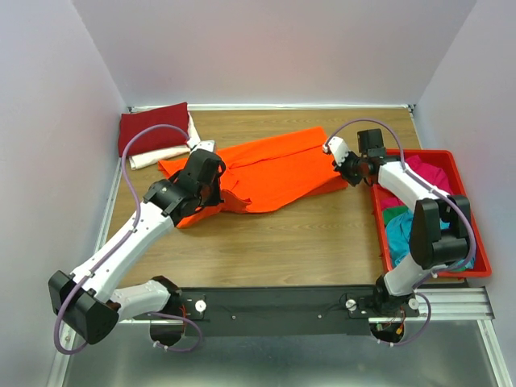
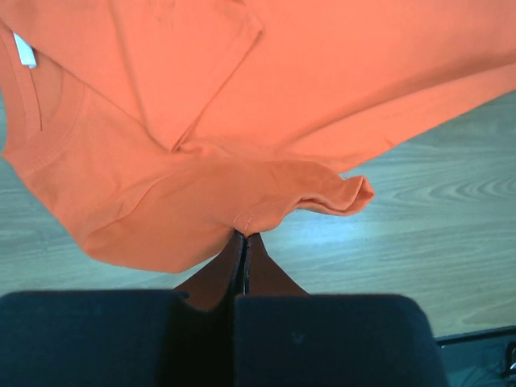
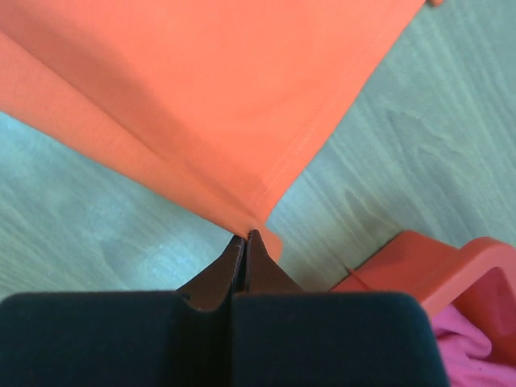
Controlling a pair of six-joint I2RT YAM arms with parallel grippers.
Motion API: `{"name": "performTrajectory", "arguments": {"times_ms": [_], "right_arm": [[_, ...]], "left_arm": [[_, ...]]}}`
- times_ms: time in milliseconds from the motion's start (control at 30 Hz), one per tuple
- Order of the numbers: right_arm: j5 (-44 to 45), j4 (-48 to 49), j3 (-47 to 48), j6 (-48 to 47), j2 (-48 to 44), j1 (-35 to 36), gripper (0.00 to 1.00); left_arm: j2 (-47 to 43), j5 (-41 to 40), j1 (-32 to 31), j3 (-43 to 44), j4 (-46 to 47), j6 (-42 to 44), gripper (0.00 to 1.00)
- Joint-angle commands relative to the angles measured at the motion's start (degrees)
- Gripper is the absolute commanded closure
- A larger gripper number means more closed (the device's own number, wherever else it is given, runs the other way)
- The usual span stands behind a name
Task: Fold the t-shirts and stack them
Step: Fold the tshirt
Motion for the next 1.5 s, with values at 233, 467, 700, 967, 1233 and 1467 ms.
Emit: {"name": "performTrajectory", "arguments": {"times_ms": [233,467,700,967,1233,1467], "right_arm": [[-1.26,3.47,5.43,5.7,5.29,-0.23,0.99],[-0.12,3.47,7.63,5.88,7.58,-0.32,0.99],[1.12,3.47,10.62,6.67,10.04,-0.23,0.99],[1.03,3.47,13.26,7.81,12.41,-0.32,0.99],[0.76,3.47,15.45,8.16,14.43,-0.23,0.99],[1.38,3.47,18.0,8.69,17.16,-0.23,0.99]], "left_arm": [[1.38,-3.33,4.88,3.75,6.44,4.29,1.0],[1.39,-4.21,8.04,4.45,8.9,5.34,1.0],[2.88,-3.86,11.21,4.81,11.1,7.1,1.0],[5.95,-1.84,14.81,4.81,13.73,8.6,1.0],[9.2,-0.17,17.53,5.68,15.76,10.27,1.0],[11.84,0.62,19.12,6.91,16.29,11.67,1.0]]}}
